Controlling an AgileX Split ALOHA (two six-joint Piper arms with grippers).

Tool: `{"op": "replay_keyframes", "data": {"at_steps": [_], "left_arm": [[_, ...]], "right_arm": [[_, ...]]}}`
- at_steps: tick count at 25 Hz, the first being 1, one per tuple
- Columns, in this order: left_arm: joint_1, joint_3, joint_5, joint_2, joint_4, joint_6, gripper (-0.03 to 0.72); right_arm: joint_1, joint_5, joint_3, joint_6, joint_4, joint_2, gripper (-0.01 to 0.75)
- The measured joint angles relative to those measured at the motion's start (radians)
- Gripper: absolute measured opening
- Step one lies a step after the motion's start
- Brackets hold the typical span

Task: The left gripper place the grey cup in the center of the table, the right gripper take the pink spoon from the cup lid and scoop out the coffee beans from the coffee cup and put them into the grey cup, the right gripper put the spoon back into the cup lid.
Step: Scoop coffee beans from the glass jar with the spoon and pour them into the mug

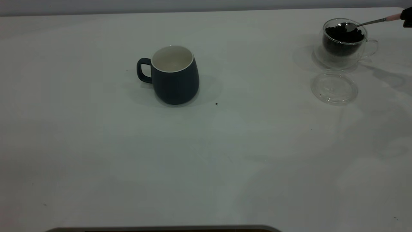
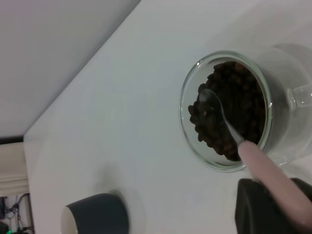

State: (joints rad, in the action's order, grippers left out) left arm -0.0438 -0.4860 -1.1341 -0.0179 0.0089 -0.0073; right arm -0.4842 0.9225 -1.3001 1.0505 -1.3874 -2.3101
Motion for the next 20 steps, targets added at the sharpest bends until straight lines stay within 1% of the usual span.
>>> {"op": "replay_keyframes", "data": {"at_steps": [11,20], "left_arm": [[0.000,0.000,0.000,0.000,0.000,0.000,0.588],[0.000,0.000,0.000,0.000,0.000,0.000,0.588]], "right_arm": [[-0.021,0.066,0.000,-0.046,-0.004,0.000,0.115],[-0.026,0.068,0.000,-0.061,-0.004,0.000,0.115]]}}
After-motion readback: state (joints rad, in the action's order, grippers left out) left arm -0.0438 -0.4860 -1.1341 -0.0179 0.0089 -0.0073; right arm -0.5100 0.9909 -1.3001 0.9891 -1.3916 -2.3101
